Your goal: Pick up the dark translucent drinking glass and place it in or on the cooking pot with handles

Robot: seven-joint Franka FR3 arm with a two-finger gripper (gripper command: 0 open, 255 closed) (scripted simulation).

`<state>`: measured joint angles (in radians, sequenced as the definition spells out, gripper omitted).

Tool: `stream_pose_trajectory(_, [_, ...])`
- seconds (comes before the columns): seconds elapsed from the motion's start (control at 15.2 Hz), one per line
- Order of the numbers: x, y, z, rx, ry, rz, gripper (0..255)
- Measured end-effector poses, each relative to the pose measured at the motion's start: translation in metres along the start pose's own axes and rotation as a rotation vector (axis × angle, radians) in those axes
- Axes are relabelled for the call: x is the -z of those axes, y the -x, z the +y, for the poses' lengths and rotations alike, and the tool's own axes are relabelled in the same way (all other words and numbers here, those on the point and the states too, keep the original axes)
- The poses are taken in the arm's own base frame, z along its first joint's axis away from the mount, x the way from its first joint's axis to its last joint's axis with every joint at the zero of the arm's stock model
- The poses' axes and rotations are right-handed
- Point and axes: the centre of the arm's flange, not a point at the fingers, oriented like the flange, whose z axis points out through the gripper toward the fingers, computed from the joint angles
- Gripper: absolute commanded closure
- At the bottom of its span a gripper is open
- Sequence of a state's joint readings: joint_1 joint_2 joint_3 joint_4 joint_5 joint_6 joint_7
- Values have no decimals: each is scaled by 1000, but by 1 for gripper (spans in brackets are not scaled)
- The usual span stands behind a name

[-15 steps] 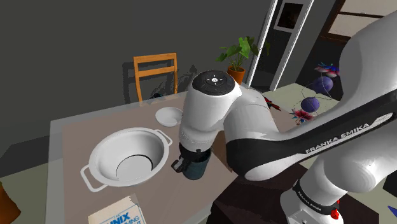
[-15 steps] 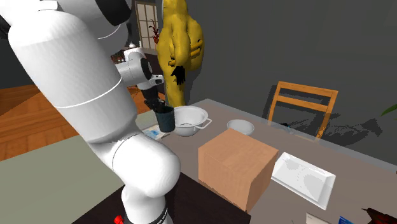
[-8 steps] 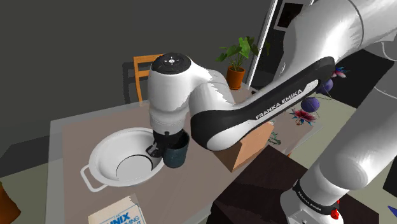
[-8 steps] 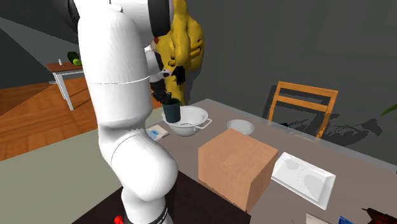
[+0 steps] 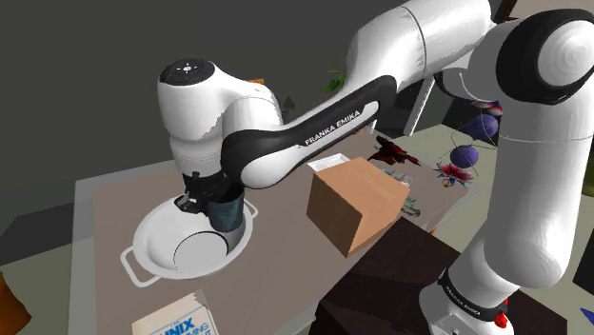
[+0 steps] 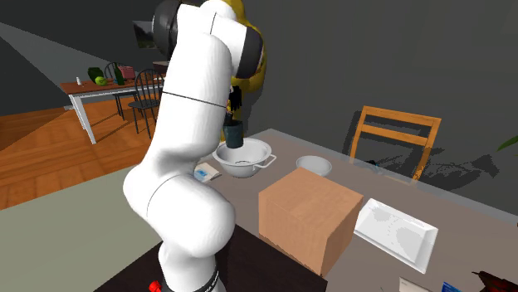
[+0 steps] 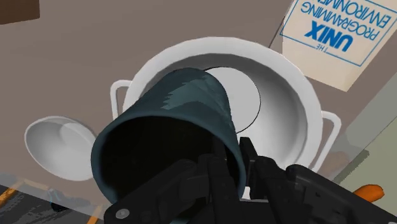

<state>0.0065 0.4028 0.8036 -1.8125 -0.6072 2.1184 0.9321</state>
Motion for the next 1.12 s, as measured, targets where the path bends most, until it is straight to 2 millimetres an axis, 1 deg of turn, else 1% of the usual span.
stream_pose_trajectory(0.13, [0, -23, -4, 1, -1, 1, 255])
stream_pose_trajectory(0.26, [-2, -52, -10, 1, 0, 0, 255])
stream_pose_trajectory(0.46, [-7, -87, -19, 0, -1, 1, 255])
stream_pose_trajectory(0.53, [-5, -99, -22, 1, -1, 1, 255])
stream_pose_trajectory(0.59, [-10, -107, -25, 0, 0, 1, 255])
stream_pose_trajectory(0.79, [-25, -110, -28, 0, 2, 0, 255])
stream_pose_trajectory(1.12, [-51, -105, -32, 0, 2, 0, 255])
